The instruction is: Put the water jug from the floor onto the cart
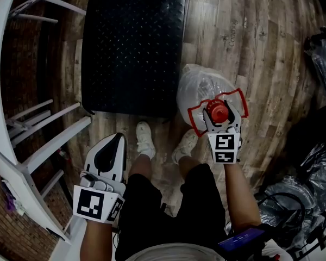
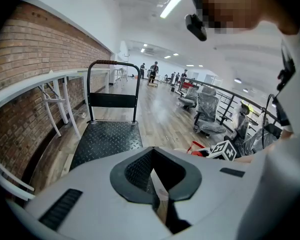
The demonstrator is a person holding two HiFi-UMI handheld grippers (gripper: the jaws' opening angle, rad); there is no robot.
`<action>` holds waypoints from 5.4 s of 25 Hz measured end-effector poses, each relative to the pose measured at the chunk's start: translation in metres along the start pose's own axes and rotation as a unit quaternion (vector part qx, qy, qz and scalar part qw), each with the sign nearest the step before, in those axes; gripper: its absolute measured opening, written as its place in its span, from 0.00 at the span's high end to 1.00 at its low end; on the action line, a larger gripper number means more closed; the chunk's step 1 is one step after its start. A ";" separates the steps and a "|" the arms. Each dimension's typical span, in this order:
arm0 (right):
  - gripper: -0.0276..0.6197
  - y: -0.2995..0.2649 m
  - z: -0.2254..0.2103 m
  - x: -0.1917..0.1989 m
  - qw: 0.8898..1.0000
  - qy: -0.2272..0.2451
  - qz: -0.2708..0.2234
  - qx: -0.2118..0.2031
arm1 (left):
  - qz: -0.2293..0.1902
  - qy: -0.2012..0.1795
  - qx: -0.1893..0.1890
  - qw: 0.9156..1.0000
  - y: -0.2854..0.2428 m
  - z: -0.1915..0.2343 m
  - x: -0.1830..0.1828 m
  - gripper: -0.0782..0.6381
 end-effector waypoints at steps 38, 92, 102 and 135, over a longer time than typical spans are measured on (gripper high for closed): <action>0.47 0.114 0.150 -0.246 0.994 0.094 -0.027 -0.051 | -0.070 0.055 -0.076 0.993 0.127 0.139 -0.021 0.89; 0.47 0.005 0.261 -0.253 0.979 0.164 -0.010 -0.117 | -0.058 0.088 -0.109 0.988 0.166 0.226 0.021 0.89; 0.47 0.090 0.290 -0.304 0.981 0.129 -0.110 -0.092 | -0.100 0.057 -0.049 0.992 0.171 0.226 -0.022 0.89; 0.89 0.360 0.318 -0.209 0.958 0.088 -0.273 -0.025 | -0.215 -0.058 0.032 0.974 0.358 0.047 -0.050 0.89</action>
Point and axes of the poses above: the fingertips, and each gripper's own axes: y backward along the fingers, z to its left, x out of its underside, the point moved 7 cm from there along y, backward along the fingers, and after that the axes turned 12 degrees about -x, right-handed, at the moved point
